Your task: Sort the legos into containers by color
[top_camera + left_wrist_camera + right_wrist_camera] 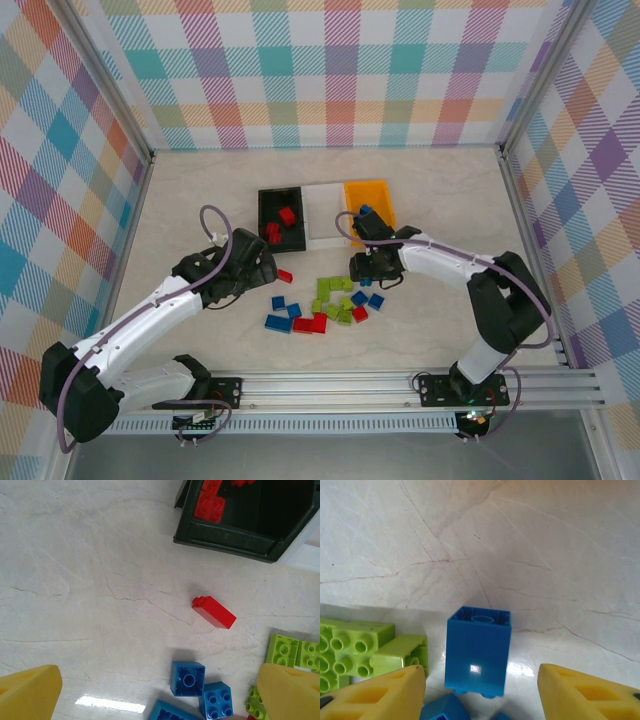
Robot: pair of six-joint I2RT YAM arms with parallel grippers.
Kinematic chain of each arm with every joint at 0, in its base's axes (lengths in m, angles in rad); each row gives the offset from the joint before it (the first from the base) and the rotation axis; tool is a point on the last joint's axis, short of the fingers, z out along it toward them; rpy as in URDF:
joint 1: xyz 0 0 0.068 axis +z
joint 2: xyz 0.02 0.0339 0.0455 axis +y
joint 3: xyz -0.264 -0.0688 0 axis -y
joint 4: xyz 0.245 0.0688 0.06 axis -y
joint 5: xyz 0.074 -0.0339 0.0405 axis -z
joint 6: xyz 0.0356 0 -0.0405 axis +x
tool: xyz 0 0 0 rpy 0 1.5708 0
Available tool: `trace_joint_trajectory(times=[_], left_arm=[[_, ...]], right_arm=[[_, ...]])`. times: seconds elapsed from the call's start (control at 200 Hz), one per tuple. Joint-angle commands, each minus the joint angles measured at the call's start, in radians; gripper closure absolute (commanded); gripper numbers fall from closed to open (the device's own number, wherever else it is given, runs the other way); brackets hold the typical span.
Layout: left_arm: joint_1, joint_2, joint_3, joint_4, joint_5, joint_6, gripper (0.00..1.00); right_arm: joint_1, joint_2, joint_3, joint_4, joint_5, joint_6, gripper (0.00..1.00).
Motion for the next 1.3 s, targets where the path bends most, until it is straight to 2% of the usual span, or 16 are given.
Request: trace_joint_trajectory(times=[0.0, 0.18, 0.295, 0.38, 0.495, 0.725, 0.91, 0.985, 1.045, 1.165, 1.295], left_arm=[[0.012, -0.025, 0.009, -0.025, 0.001, 0.006, 0.00], [0.013, -0.038, 0.004, -0.026, 0.001, 0.011, 0.00], [0.014, -0.043, 0.005, -0.028, 0.005, 0.013, 0.00], [0.014, -0.047, 0.003, -0.032, 0.002, 0.018, 0.00], [0.014, -0.051, -0.001, -0.036, 0.001, 0.017, 0.00], [0.014, -0.068, -0.024, -0.039, 0.014, -0.004, 0.00], [0.015, -0.062, -0.044, -0.047, 0.038, -0.014, 0.00], [0.015, -0.056, -0.051, -0.045, 0.048, -0.015, 0.00], [0.016, -0.046, -0.057, -0.039, 0.054, -0.005, 0.00], [0.016, 0.003, -0.056, 0.003, 0.092, 0.040, 0.00], [0.003, 0.119, -0.023, 0.064, 0.119, 0.090, 0.03]], right_arm=[[-0.006, 0.043, 0.007, 0.002, -0.015, 0.016, 0.42], [-0.009, 0.049, -0.004, 0.030, -0.021, 0.005, 0.58], [-0.009, -0.004, 0.017, 0.013, -0.013, -0.018, 0.68], [-0.023, -0.062, 0.071, -0.016, 0.006, -0.047, 0.69], [-0.095, -0.070, 0.191, -0.045, 0.006, -0.065, 0.70], [-0.193, 0.134, 0.458, -0.070, 0.007, -0.083, 0.70], [-0.220, 0.316, 0.642, -0.104, 0.006, -0.082, 0.63], [-0.225, 0.355, 0.695, -0.100, -0.015, -0.084, 0.40], [-0.224, 0.358, 0.727, -0.101, -0.039, -0.092, 0.32], [-0.215, 0.283, 0.702, -0.087, -0.063, -0.101, 0.29], [-0.202, 0.157, 0.553, -0.034, -0.088, -0.091, 0.29]])
